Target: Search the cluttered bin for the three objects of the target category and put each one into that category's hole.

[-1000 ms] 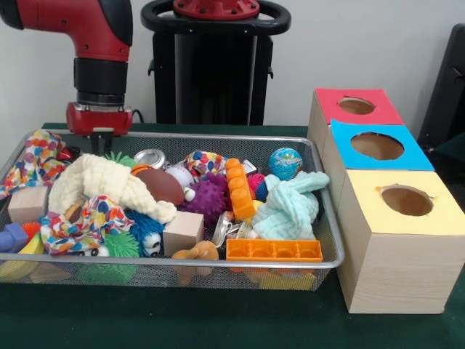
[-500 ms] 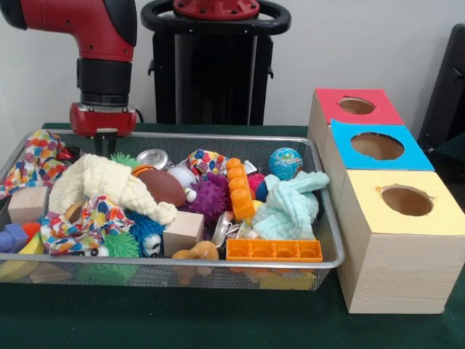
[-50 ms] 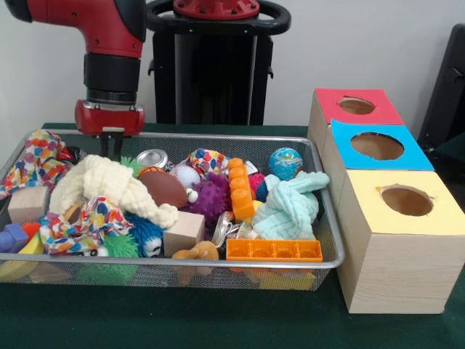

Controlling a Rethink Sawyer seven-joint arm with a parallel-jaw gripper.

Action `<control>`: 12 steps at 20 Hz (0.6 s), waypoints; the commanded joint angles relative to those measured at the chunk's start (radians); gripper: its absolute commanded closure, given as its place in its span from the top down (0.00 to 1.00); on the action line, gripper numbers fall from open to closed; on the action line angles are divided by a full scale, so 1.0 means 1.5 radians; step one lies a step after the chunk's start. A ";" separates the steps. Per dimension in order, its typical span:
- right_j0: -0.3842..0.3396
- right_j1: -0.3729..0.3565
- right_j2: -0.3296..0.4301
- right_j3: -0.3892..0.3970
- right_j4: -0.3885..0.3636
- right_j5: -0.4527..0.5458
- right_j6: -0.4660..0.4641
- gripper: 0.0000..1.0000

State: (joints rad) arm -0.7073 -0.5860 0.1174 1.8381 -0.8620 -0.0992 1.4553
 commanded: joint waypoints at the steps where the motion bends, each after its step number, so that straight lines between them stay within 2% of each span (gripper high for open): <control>1: 0.032 -0.009 0.035 0.029 0.059 -0.129 0.153 0.00; 8: 0.113 0.011 -0.041 0.020 0.167 -0.237 0.155 0.00; 12: 0.102 -0.002 -0.031 0.031 0.208 -0.284 0.177 0.00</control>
State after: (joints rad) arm -0.5724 -0.5843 0.0504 1.8568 -0.6623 -0.3844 1.4555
